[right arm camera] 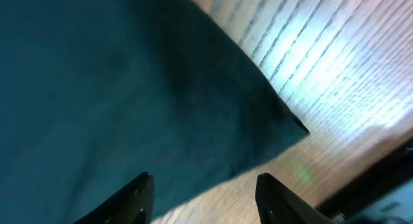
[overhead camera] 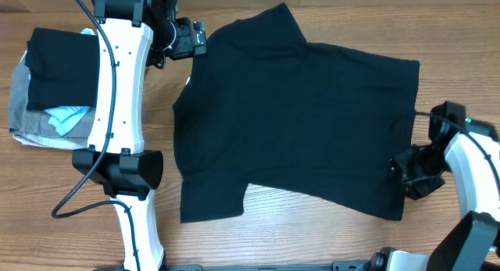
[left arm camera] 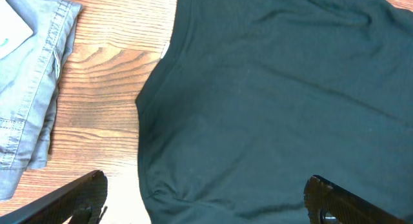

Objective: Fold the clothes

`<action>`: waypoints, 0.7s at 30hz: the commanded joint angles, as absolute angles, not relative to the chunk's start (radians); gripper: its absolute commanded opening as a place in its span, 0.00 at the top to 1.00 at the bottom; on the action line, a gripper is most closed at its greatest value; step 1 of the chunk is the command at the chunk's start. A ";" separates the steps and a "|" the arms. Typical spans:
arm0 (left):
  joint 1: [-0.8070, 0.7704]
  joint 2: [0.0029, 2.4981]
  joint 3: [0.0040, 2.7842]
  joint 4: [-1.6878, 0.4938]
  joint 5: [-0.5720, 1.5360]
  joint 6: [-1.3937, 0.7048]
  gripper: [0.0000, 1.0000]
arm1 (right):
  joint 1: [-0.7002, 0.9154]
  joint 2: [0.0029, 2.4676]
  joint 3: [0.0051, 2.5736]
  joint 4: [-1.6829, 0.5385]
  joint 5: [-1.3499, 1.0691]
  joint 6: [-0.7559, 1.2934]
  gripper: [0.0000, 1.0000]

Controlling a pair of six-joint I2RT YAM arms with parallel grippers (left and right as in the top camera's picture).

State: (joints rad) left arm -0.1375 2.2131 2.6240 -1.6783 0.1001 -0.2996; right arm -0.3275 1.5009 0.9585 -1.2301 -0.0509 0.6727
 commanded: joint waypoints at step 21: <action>-0.146 2.188 2.619 -1.677 0.094 -0.295 0.00 | -0.345 1.494 0.664 -1.005 -0.025 0.796 0.38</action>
